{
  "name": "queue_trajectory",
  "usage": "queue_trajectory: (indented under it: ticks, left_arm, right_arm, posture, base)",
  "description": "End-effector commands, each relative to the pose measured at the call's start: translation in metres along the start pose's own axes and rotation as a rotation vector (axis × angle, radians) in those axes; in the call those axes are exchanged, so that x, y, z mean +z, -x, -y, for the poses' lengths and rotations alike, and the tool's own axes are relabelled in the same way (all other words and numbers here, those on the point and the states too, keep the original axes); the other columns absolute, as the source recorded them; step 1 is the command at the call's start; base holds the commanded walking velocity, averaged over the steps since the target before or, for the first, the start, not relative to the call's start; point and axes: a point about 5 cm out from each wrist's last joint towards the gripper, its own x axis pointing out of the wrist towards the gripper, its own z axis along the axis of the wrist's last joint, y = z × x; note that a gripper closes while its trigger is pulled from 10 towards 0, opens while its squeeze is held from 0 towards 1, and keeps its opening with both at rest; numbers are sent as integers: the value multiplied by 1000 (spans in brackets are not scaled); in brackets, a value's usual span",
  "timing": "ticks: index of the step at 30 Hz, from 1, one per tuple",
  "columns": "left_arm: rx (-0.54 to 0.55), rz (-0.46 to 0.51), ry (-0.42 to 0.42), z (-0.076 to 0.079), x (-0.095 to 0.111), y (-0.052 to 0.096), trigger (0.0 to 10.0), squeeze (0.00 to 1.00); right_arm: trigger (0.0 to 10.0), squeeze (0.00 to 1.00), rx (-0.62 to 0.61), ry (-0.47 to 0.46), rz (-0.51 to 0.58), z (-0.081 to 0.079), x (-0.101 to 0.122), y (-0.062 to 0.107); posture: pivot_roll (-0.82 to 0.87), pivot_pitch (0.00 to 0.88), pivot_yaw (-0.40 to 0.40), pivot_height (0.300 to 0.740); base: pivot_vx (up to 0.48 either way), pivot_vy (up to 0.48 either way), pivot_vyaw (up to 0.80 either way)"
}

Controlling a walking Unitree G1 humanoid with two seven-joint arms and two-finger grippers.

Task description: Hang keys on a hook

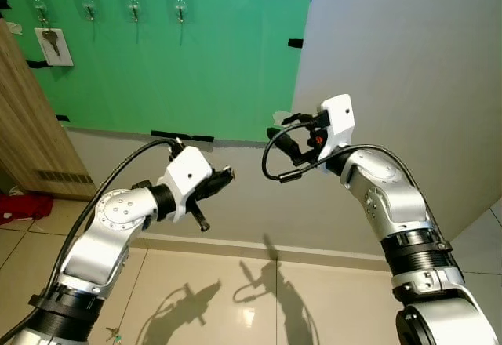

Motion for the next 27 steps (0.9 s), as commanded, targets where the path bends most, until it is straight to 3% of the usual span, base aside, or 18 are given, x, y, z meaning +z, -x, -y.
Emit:
queue_trajectory:
  ticks: [1, 5, 7, 11, 13, 15, 18, 24, 25, 27]
  left_arm:
    - [2, -46, -87, -2, -2, 2, 0, 0]
    - [6, -96, -225, -7, -3, 5, 0, 0]
    - [6, -152, -362, -12, -5, 8, 0, 0]
    - [2, -332, -788, -30, -15, 18, 0, 0]
    - [-7, -378, -901, -38, -18, 26, 0, 0]
    - [0, -364, -919, -40, -14, 26, 0, 0]
    - [26, -302, -939, -43, -1, 23, 0, 0]
    - [57, -181, -985, -47, 18, 17, 0, 0]
    - [97, -76, -951, -49, 31, 14, 0, 0]
    - [144, 30, -817, -51, 41, 12, 0, 0]
  right_arm:
    - [10000, 0, 4, -5, 7, 3, 4, 2]
    - [10000, 0, 33, 12, -24, -1, -4, 2]
    - [10000, 0, 49, 20, -40, -5, -9, 2]
    - [10000, 0, 55, 6, -56, -9, -15, 2]
    - [10000, 0, 63, -2, -67, -12, -21, 2]
    - [10000, 0, 56, 43, -59, -13, -22, 3]
    - [10000, 0, 102, 179, -108, -19, -29, 5]
    - [10000, 0, 156, 218, -92, -22, -19, 5]
    - [10000, 0, 180, 217, -58, -22, -6, 4]
    - [10000, 0, 195, 216, -36, -22, 2, 3]
  posture:
    - [-28, 0, -15, 740]
    - [-26, 0, -13, 740]
    - [-24, 0, -13, 740]
    - [-21, 0, -9, 740]
    - [-21, 0, -8, 740]
    - [-19, 0, -8, 740]
    - [-17, 0, -8, 740]
    - [-14, 0, -10, 740]
    - [-13, 0, -9, 740]
    - [-13, 0, -8, 740]
  base:
    - [0, 0, 0]
    - [0, 0, 0]
    - [0, 0, 0]
    - [0, 0, 0]
    - [0, 0, 0]
    - [0, 0, 0]
    - [0, 0, 0]
    - [0, 0, 0]
    - [0, 0, 0]
    - [0, 0, 0]
